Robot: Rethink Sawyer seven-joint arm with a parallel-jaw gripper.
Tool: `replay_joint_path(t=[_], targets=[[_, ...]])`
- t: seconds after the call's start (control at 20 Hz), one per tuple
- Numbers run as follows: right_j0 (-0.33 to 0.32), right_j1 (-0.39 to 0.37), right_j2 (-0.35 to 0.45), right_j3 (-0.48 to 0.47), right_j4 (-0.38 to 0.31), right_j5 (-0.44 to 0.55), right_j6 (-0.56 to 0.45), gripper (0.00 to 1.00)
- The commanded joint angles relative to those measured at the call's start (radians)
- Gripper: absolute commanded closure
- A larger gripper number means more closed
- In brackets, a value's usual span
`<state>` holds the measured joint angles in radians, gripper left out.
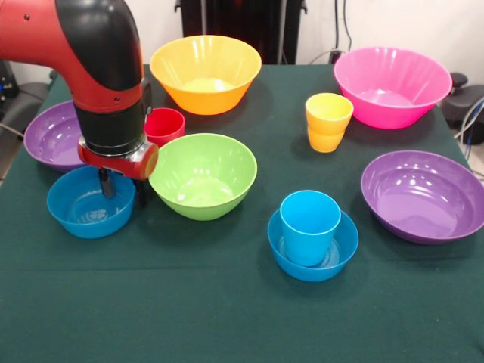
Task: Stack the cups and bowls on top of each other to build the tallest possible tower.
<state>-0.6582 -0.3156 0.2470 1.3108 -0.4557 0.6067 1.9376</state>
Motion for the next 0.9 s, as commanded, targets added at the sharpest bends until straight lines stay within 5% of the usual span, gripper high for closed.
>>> replay_joint_path(t=[0.05,0.9], targets=[[-0.005,0.084,0.099,-0.022,-0.005,-0.07,-0.064,0.0],[0.022,0.098,0.128,-0.072,-0.014,-0.022,-0.098,0.0]])
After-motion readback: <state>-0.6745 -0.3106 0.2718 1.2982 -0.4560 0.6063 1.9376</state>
